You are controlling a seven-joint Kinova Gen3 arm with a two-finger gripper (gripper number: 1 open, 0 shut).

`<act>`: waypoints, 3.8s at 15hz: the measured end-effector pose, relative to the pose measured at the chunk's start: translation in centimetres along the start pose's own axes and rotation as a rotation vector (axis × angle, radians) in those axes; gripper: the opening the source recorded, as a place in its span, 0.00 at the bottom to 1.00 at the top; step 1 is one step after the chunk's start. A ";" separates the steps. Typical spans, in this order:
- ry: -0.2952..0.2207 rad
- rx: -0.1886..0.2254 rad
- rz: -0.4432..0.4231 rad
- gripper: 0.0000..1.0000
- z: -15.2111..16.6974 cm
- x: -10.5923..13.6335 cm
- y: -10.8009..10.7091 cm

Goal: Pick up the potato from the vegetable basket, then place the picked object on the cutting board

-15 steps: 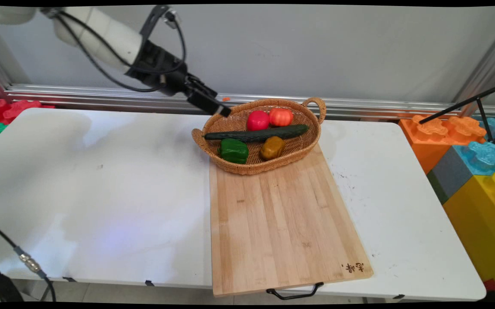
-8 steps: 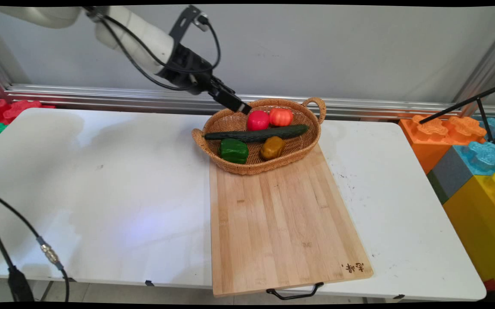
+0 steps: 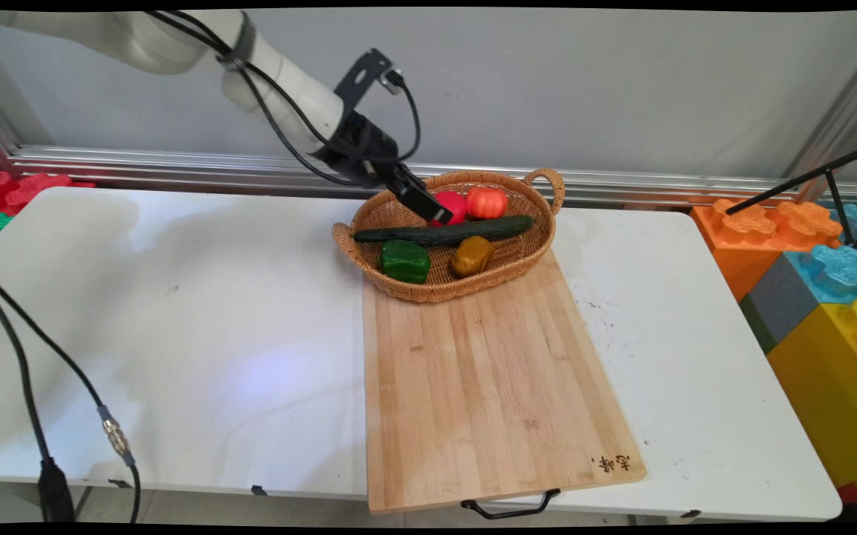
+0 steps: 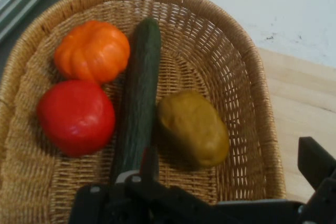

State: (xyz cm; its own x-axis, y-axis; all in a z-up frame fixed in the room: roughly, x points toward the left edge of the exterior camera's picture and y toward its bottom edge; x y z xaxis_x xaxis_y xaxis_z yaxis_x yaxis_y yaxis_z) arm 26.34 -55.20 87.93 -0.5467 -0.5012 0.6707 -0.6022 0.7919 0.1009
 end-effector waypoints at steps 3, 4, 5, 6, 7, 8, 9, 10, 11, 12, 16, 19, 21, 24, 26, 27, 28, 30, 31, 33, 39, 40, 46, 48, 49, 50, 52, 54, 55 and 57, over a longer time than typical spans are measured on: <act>-0.014 -0.004 -0.028 1.00 2.1 0.1 0.3; -0.021 -0.003 -0.043 1.00 2.7 0.2 0.4; -0.029 -0.001 -0.058 1.00 3.4 0.2 0.6; -0.035 0.003 -0.075 1.00 3.9 0.3 0.7; -0.040 0.006 -0.086 1.00 4.3 0.4 0.8; -0.046 0.007 -0.104 1.00 4.9 0.5 0.9; -0.052 0.009 -0.124 1.00 5.5 0.7 1.1; -0.057 0.011 -0.144 1.00 6.0 0.9 1.2; -0.061 0.013 -0.160 1.00 6.5 1.1 1.2; -0.065 0.014 -0.171 1.00 6.8 1.2 1.2; -0.089 0.024 -0.241 1.00 8.4 1.5 1.3; -0.104 0.033 -0.279 1.00 9.4 1.8 1.2; -0.111 0.037 -0.294 1.00 9.8 1.9 1.2; -0.119 0.050 -0.319 1.00 10.4 2.0 1.2; -0.124 0.068 -0.340 1.00 10.7 2.1 1.0; -0.127 0.076 -0.349 1.00 10.8 2.1 1.0; -0.130 0.085 -0.361 1.00 11.0 2.1 0.9; -0.136 0.097 -0.385 1.00 11.3 2.1 1.0; -0.139 0.103 -0.397 1.00 11.5 2.1 1.1; -0.145 0.110 -0.420 1.00 11.9 2.0 1.3; -0.152 0.125 -0.475 1.00 13.2 2.0 2.0; -0.151 0.128 -0.481 1.00 13.5 2.1 2.1; -0.148 0.148 -0.506 0.00 14.2 2.2 2.0; -0.148 0.151 -0.509 0.00 14.3 2.2 1.9; -0.148 0.151 -0.509 0.00 14.4 2.2 1.9; -0.148 0.152 -0.508 0.00 14.4 2.3 1.9; -0.142 0.152 -0.501 0.00 14.3 2.4 1.8; -0.118 0.150 -0.483 0.00 13.8 3.0 1.7; -0.102 0.149 -0.472 0.00 13.5 3.3 1.6; -0.055 0.140 -0.436 0.00 12.1 4.4 1.6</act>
State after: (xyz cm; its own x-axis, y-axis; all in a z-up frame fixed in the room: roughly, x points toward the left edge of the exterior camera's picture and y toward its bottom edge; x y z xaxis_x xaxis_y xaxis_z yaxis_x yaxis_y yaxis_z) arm 15.90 -60.34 82.12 -0.2524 -0.7979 0.5474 -0.8538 0.4499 0.2621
